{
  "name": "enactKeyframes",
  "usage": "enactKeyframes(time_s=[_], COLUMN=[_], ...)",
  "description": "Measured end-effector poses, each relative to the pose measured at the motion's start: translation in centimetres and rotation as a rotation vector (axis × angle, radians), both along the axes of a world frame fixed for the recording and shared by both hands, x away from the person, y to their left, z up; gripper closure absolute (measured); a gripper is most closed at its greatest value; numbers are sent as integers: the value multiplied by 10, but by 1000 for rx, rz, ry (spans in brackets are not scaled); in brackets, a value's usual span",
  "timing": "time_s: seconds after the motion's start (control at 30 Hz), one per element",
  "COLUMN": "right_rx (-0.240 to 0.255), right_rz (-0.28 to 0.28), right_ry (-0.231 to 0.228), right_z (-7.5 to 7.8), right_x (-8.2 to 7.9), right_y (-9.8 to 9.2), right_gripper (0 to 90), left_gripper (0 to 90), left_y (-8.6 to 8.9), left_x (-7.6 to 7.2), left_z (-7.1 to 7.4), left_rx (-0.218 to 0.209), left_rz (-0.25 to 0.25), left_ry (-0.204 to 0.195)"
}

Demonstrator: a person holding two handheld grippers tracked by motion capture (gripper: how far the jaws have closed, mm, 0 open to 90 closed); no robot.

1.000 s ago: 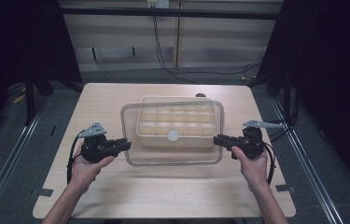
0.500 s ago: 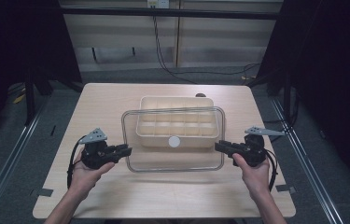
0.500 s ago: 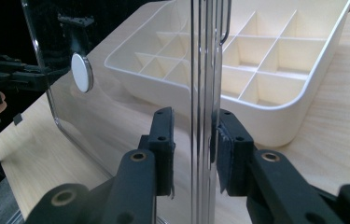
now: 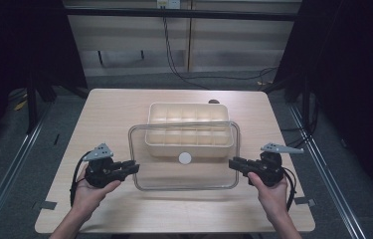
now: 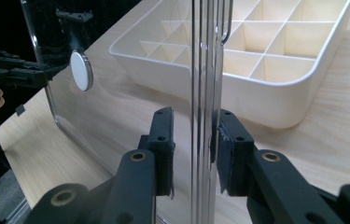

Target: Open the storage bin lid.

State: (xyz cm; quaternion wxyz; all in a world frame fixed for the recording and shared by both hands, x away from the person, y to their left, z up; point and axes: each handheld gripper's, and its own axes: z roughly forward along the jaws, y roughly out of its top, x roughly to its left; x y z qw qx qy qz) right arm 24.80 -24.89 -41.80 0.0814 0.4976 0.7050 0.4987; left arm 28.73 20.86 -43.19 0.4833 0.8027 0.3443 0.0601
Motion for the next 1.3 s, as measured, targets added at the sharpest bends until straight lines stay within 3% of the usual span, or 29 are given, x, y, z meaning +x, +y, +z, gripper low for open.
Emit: enactKeyframes(time_s=[0.67,1.17,1.3], right_rx=[-6,-17,-18], right_rz=[18,39,43], right_ry=[65,110,128], right_z=[-16,-33,-39], right_x=[-18,-20,-20], right_y=[-3,4,3], right_gripper=[694,693,693], left_gripper=[731,733,726], left_y=[-1,5,2], left_x=[-17,-22,-24], left_z=[-4,-22,-25], left_rx=[29,41,57], left_rz=[-31,-23,-25], left_ry=[31,81,75])
